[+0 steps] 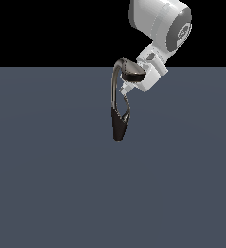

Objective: Turn on the faucet by rotating a designated handle.

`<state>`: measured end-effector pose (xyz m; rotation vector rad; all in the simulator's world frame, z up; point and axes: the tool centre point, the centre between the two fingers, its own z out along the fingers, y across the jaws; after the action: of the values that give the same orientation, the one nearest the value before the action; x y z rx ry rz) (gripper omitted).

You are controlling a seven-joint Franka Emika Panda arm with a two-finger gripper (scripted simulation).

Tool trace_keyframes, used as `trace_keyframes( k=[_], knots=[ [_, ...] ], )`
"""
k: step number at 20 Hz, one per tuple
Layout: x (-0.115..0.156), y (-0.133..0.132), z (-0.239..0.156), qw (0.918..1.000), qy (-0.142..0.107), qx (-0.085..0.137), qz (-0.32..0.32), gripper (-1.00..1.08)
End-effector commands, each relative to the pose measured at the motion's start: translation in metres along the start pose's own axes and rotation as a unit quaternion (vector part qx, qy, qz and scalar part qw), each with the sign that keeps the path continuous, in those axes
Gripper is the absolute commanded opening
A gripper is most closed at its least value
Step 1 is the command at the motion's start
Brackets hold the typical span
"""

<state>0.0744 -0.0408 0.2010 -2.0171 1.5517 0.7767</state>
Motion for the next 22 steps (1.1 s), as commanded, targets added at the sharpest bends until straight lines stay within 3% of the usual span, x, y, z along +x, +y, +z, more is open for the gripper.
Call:
trace_keyframes(
  k=[1,12,22],
  knots=[
    [0.009,-0.003,0.006,0.9999,-0.006,0.004,0.014,-1.0],
    [0.02,-0.005,0.012,0.9994,-0.013,0.008,0.03,-1.0],
    [0.011,0.019,0.013,0.9994,-0.013,0.008,0.03,-1.0]
  ],
)
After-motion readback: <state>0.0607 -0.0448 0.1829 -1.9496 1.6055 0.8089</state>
